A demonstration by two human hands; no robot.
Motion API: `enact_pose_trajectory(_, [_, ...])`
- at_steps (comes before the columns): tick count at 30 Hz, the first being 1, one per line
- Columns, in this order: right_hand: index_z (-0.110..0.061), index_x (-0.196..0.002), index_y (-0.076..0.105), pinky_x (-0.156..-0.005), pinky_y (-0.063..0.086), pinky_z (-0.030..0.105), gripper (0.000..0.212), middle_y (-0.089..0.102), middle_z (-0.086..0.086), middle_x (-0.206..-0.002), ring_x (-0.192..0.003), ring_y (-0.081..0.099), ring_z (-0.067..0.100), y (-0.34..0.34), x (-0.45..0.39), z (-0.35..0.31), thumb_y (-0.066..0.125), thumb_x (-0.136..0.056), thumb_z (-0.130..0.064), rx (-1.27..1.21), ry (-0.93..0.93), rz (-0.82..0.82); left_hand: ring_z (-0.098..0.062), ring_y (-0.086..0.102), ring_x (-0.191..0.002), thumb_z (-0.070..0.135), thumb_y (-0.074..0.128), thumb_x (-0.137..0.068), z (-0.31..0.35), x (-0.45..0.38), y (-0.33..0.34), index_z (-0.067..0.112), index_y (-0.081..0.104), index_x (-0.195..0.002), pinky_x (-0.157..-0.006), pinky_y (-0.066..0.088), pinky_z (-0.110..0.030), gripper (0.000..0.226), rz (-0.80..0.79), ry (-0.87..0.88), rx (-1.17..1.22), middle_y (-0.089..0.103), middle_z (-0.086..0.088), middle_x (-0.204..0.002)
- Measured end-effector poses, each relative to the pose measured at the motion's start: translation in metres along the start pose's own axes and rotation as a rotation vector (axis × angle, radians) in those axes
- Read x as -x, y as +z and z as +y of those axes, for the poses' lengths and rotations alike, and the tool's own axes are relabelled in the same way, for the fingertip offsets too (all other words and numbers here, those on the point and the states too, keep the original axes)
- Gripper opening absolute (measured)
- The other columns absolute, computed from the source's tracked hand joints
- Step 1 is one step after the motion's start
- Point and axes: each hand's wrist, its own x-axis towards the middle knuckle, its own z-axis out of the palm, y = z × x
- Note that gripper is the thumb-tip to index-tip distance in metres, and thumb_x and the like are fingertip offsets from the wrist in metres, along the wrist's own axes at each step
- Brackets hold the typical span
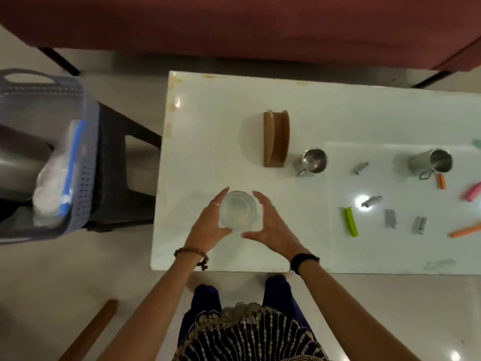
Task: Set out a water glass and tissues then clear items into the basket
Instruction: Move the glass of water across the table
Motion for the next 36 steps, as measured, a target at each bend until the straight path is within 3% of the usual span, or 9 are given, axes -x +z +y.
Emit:
enact_pose_trajectory(4, [-0.033, -0.143, 0.015, -0.104, 0.035, 0.03, 0.1, 0.032, -0.005, -0.146, -0.129, 0.039, 0.016, 0.003, -0.02, 0.002, 0.081, -0.069, -0.026, -0.059, -0.069, -0.114, -0.011, 0.044, -0.118, 0.014, 0.086, -0.058, -0.008, -0.015, 0.004, 0.033, 0.027, -0.133, -0.098, 0.036, -0.025, 0.097, -0.024, 0.022, 0.011, 0.041, 0.012, -0.127])
enact_pose_trajectory(7, [-0.032, -0.142, 0.017, -0.097, 0.034, 0.026, 0.098, 0.036, -0.005, -0.145, -0.124, 0.045, 0.02, 0.001, -0.025, 0.005, 0.081, -0.069, -0.03, -0.041, -0.107, -0.092, -0.01, 0.048, -0.11, 0.021, 0.087, -0.056, -0.016, -0.019, 0.007, 0.03, 0.03, -0.135, -0.092, 0.04, -0.027, 0.097, 0.033, 0.004, -0.096, 0.045, 0.014, -0.122])
enact_pose_trajectory(9, [-0.029, -0.143, 0.019, -0.094, 0.035, 0.024, 0.096, 0.038, -0.004, -0.145, -0.122, 0.048, 0.022, -0.003, -0.023, 0.008, 0.081, -0.07, -0.031, 0.007, -0.134, -0.072, -0.007, 0.049, -0.105, 0.027, 0.086, -0.055, -0.018, -0.02, 0.009, 0.039, 0.03, -0.132, -0.088, 0.04, -0.025, 0.096, 0.052, 0.002, -0.182, 0.046, 0.018, -0.116])
enact_pose_trajectory(15, [-0.023, -0.144, 0.023, -0.089, 0.041, 0.024, 0.09, 0.044, -0.001, -0.141, -0.113, 0.055, 0.024, -0.034, 0.009, 0.021, 0.077, -0.073, -0.038, 0.121, -0.206, -0.003, -0.002, 0.053, -0.092, 0.045, 0.079, -0.051, 0.004, -0.015, 0.032, 0.048, 0.031, -0.126, -0.077, 0.038, -0.014, 0.089, 0.009, 0.004, -0.368, 0.046, 0.027, -0.101])
enact_pose_trajectory(19, [-0.024, -0.143, 0.024, -0.087, 0.04, 0.021, 0.09, 0.047, -0.004, -0.139, -0.111, 0.057, 0.02, -0.081, 0.04, 0.027, 0.076, -0.072, -0.043, 0.172, -0.188, 0.059, 0.005, 0.05, -0.092, 0.06, 0.068, -0.045, 0.048, -0.015, 0.058, 0.06, 0.022, -0.122, -0.075, 0.036, -0.009, 0.09, -0.067, 0.12, -0.375, 0.044, 0.035, -0.107])
enact_pose_trajectory(23, [-0.016, -0.142, 0.027, -0.084, 0.037, 0.011, 0.093, 0.052, -0.001, -0.134, -0.108, 0.059, 0.019, -0.149, 0.065, 0.035, 0.078, -0.069, -0.043, 0.244, -0.221, 0.141, -0.005, 0.054, -0.108, 0.055, 0.073, -0.053, 0.106, -0.035, 0.099, 0.051, 0.023, -0.128, -0.083, 0.037, -0.015, 0.09, -0.119, 0.244, -0.369, 0.052, 0.019, -0.128])
enact_pose_trajectory(27, [-0.019, -0.14, 0.028, -0.085, 0.053, 0.035, 0.093, 0.056, 0.002, -0.129, -0.104, 0.062, 0.024, -0.218, 0.072, 0.04, 0.08, -0.067, -0.043, 0.284, -0.227, 0.212, 0.006, 0.047, -0.094, 0.052, 0.073, -0.055, 0.164, -0.067, 0.134, 0.057, 0.023, -0.122, -0.072, 0.029, -0.004, 0.084, -0.099, 0.3, -0.321, 0.046, 0.03, -0.109])
enact_pose_trajectory(32, [-0.021, -0.137, 0.028, -0.081, 0.054, 0.035, 0.091, 0.059, 0.001, -0.121, -0.095, 0.062, 0.019, -0.291, 0.051, 0.048, 0.082, -0.065, -0.038, 0.274, -0.242, 0.24, 0.014, 0.041, -0.093, 0.038, 0.079, -0.053, 0.22, -0.122, 0.159, 0.033, 0.034, -0.129, -0.073, 0.03, 0.009, 0.089, -0.108, 0.385, -0.268, 0.047, 0.021, -0.111])
enact_pose_trajectory(36, [-0.018, -0.136, 0.026, -0.082, 0.053, 0.034, 0.091, 0.058, 0.004, -0.121, -0.097, 0.06, 0.019, -0.334, 0.018, 0.061, 0.081, -0.066, -0.037, 0.311, -0.246, 0.216, -0.011, 0.055, -0.1, 0.037, 0.082, -0.053, 0.246, -0.164, 0.174, 0.039, 0.029, -0.124, -0.08, 0.039, -0.021, 0.089, -0.078, 0.378, -0.326, 0.057, 0.009, -0.121])
